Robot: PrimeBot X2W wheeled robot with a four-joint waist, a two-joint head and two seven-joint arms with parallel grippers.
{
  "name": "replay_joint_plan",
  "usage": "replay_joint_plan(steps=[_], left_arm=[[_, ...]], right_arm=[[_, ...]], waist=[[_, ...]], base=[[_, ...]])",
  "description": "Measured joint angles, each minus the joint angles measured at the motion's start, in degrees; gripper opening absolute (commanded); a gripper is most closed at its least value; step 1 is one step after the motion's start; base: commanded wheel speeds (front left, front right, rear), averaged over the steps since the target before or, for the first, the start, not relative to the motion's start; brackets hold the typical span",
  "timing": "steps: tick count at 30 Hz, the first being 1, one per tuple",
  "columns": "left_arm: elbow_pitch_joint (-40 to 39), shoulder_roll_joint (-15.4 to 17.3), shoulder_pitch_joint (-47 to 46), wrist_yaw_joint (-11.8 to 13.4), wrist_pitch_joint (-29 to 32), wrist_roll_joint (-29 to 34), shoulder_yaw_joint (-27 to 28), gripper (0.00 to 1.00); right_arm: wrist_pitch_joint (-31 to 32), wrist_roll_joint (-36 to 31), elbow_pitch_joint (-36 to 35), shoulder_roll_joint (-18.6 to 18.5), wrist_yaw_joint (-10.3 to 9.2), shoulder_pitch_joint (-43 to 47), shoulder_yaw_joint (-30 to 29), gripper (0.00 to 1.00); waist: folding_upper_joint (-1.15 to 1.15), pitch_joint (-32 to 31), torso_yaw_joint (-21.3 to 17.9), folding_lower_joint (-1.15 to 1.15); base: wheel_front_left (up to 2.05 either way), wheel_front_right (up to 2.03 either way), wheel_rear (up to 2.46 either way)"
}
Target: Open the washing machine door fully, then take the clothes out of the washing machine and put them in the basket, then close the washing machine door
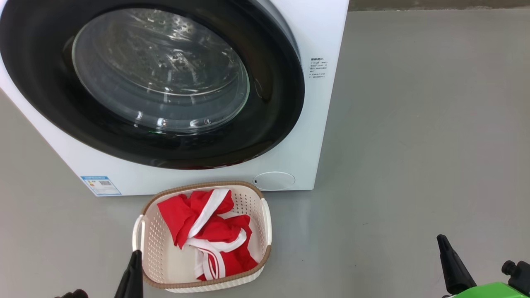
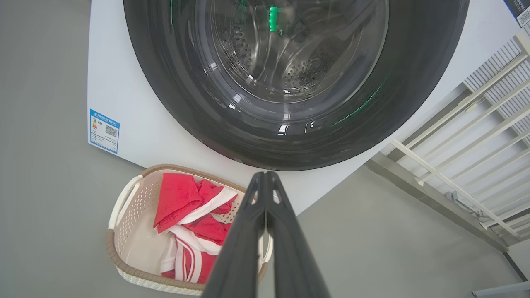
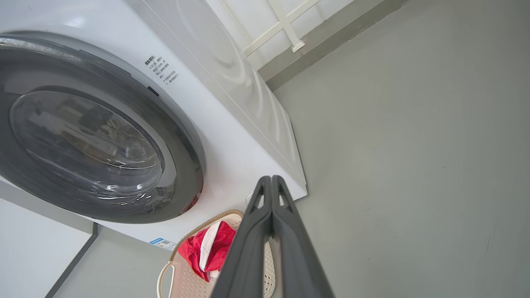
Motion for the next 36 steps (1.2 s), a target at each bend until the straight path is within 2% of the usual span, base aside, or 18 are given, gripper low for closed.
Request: replay_joint_plan(steps=[36], left_arm=[[0.69, 0.43, -1.93, 0.0, 5.81, -22.14, 0.37, 0.0]], right_arm=[[6.09, 16.95, -0.08, 1.66, -0.01, -3.61, -2.49, 0.0]], waist=[[0.0, -1.44, -0.43, 0.0]], base=[[0.0, 0.0, 0.0]])
